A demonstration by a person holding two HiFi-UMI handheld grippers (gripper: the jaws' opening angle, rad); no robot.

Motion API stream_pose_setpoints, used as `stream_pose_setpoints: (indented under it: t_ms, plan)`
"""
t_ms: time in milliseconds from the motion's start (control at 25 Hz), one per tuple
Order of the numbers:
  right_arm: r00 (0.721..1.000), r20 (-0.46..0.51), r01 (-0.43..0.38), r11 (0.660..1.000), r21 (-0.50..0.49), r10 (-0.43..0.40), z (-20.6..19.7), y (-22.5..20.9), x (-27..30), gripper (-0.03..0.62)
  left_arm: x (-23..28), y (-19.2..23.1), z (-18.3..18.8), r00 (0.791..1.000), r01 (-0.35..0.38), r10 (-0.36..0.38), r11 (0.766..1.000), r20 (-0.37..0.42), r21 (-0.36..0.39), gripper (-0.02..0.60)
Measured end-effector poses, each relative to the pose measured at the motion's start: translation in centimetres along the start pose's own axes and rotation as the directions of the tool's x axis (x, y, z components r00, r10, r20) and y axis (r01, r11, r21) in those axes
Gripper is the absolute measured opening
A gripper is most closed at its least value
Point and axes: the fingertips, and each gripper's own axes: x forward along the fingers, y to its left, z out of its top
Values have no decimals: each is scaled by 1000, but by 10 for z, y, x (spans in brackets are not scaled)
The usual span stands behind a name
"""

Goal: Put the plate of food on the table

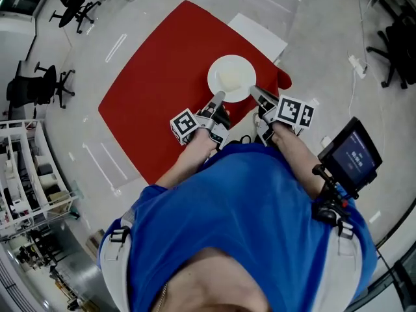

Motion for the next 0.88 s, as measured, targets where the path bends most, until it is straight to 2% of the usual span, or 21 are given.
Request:
stream_pose_setpoints:
  t_ms: [120,320,640,800,880]
  plan:
    - [999,-46,-18,1000,-15,18,-5,8,7,31,-11,-2,4,999,0,0,1000,45,-10,17]
    - [990,-138,-45,999,-20,42,53,-3,71,31,43,0,59,991,-37,40,999,126,-29,17]
    - [976,-212,-60,998,-31,52,34,5,75,31,18,4,57,978,-51,59,998,198,-49,16]
    - [965,-258,-53,998,-25,45,60,-12,118,31,49,19,90,969,-74,89,994,229,-75,17]
    - [960,-278,-47,999,-23,38,63,-17,125,31,54,26,93,965,-92,112,992,236,-92,17]
